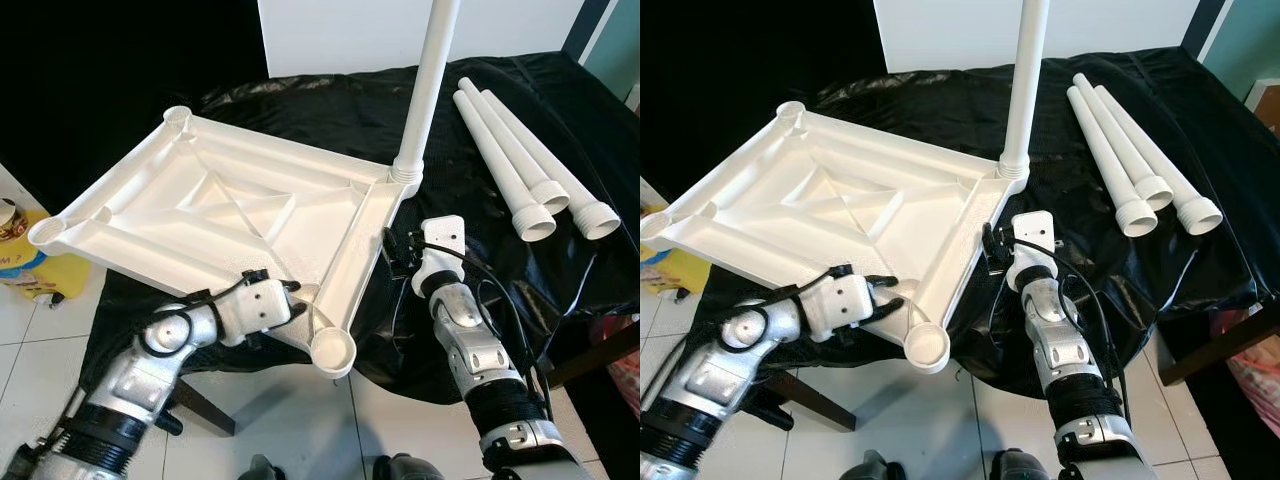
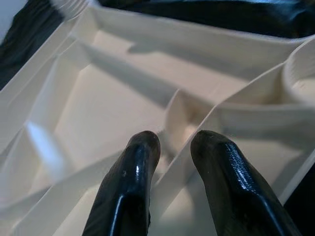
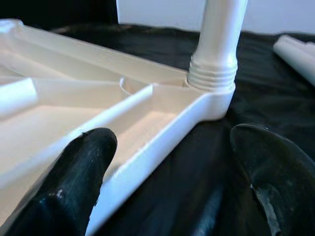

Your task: Building children table

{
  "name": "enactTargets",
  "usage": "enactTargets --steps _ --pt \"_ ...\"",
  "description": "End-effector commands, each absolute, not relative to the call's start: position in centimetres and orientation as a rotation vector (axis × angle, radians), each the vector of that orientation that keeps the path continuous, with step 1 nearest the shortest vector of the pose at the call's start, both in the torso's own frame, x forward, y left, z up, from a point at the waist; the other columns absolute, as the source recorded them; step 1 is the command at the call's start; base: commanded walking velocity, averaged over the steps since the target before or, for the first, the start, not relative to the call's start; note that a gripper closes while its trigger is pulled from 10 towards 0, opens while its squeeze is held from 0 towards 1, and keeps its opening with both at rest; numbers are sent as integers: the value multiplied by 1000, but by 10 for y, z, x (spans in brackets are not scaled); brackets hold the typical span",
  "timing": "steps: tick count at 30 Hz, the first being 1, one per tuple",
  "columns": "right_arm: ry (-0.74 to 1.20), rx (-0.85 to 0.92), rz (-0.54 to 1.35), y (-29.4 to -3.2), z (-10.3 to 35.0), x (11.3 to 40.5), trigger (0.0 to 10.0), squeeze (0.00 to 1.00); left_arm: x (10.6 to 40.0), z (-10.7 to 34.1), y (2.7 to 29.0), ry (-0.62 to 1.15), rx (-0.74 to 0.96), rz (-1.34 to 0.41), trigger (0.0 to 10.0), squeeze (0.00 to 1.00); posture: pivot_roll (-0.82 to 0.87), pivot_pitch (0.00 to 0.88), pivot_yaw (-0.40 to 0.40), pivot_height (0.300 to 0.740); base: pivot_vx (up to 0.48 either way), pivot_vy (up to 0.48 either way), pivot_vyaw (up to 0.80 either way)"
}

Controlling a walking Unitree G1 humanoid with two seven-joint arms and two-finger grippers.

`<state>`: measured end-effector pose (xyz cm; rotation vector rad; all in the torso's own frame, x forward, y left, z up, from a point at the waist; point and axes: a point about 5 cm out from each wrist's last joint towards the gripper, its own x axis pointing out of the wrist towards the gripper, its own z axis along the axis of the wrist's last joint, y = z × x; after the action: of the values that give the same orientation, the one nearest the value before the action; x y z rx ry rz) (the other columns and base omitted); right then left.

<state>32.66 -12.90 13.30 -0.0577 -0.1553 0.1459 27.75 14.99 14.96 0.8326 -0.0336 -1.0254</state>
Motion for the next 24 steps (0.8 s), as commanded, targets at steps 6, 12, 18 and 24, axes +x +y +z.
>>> enactTargets --steps 6,12,18,24 --pt "-209 -51 173 -132 137 316 10000 0 287 151 176 55 841 -1020 10000 0 -16 87 46 740 0 0 0" --pt "-224 -60 189 -134 138 313 10000 0 306 143 189 175 807 -986 10000 1000 -28 90 54 740 0 0 0" --pt "-230 -60 184 -134 139 311 10000 0 316 145 185 185 814 -1001 10000 1000 -37 93 58 740 0 0 0" --pt "-227 -58 181 -135 138 309 10000 0 332 149 177 167 801 -996 10000 0 -43 96 65 740 0 0 0"
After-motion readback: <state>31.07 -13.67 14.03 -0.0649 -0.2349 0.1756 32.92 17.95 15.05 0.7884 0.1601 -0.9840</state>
